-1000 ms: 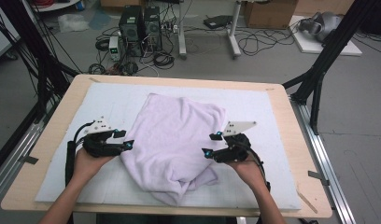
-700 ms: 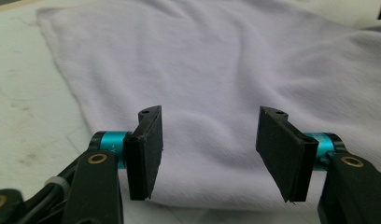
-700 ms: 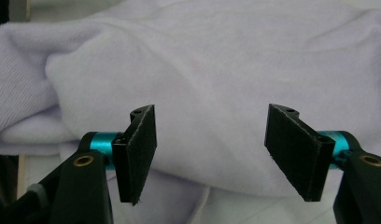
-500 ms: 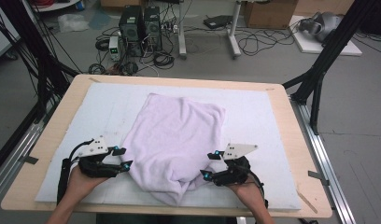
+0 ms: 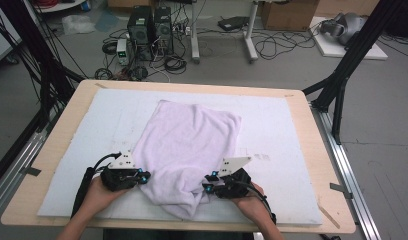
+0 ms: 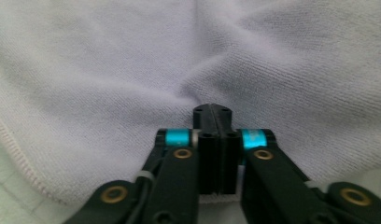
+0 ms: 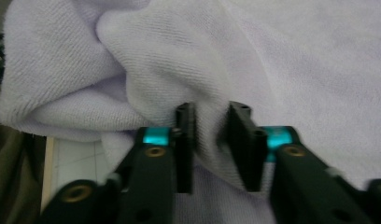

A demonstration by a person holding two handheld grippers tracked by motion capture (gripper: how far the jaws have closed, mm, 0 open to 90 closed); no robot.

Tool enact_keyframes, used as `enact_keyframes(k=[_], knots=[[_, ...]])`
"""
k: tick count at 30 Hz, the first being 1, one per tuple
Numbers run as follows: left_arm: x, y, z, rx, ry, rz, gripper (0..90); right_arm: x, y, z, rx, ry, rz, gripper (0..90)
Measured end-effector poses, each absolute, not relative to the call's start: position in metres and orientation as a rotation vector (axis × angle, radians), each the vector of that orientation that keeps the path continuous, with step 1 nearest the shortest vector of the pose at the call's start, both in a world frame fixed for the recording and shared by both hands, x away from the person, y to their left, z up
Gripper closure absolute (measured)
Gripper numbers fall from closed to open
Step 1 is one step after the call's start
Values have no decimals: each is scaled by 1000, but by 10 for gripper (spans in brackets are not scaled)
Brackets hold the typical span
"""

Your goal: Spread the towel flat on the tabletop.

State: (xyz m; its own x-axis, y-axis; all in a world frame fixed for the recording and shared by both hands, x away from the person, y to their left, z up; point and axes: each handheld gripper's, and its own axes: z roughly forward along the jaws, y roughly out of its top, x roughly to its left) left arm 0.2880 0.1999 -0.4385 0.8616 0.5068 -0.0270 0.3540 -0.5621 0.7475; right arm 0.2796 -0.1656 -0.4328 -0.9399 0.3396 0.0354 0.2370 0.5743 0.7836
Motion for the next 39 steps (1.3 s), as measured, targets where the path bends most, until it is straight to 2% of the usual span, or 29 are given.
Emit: enact_keyframes(k=[2, 3, 8, 14, 20, 22, 23, 24, 25, 26, 27, 29, 30, 36, 39], knots=[[287, 202, -434, 2207, 626, 261, 896, 281, -167, -431, 476, 2673, 1319, 819], [287, 204, -431, 2186, 639, 266, 897, 283, -169, -428, 491, 2674, 1342, 829], [306, 212, -413, 2091, 710, 297, 899, 305, -183, -405, 561, 2597, 1376, 839], [334, 199, -398, 2034, 754, 354, 899, 338, -191, -396, 665, 2539, 1354, 842], [370, 189, -410, 2052, 870, 448, 898, 390, -198, -417, 856, 2553, 1247, 842], [382, 190, -418, 2070, 907, 426, 897, 399, -199, -428, 906, 2571, 1197, 838], [385, 192, -420, 2070, 913, 419, 896, 402, -199, -433, 929, 2586, 1189, 831], [385, 194, -421, 2062, 917, 402, 846, 404, -201, -437, 943, 2590, 1190, 777], [385, 196, -420, 2057, 917, 385, 846, 404, -201, -437, 943, 2590, 1190, 777], [382, 199, -418, 2048, 906, 383, 772, 399, -205, -431, 947, 2551, 1222, 731], [377, 201, -415, 2041, 891, 388, 772, 399, -205, -431, 947, 2551, 1222, 731], [367, 205, -406, 2025, 857, 385, 699, 391, -209, -423, 923, 2532, 1246, 671], [360, 206, -402, 2016, 840, 398, 641, 380, -214, -413, 910, 2511, 1271, 609], [316, 205, -397, 2001, 748, 385, 539, 341, -224, -401, 815, 2448, 1329, 552], [300, 196, -405, 1998, 701, 320, 531, 317, -222, -407, 729, 2492, 1368, 536]])
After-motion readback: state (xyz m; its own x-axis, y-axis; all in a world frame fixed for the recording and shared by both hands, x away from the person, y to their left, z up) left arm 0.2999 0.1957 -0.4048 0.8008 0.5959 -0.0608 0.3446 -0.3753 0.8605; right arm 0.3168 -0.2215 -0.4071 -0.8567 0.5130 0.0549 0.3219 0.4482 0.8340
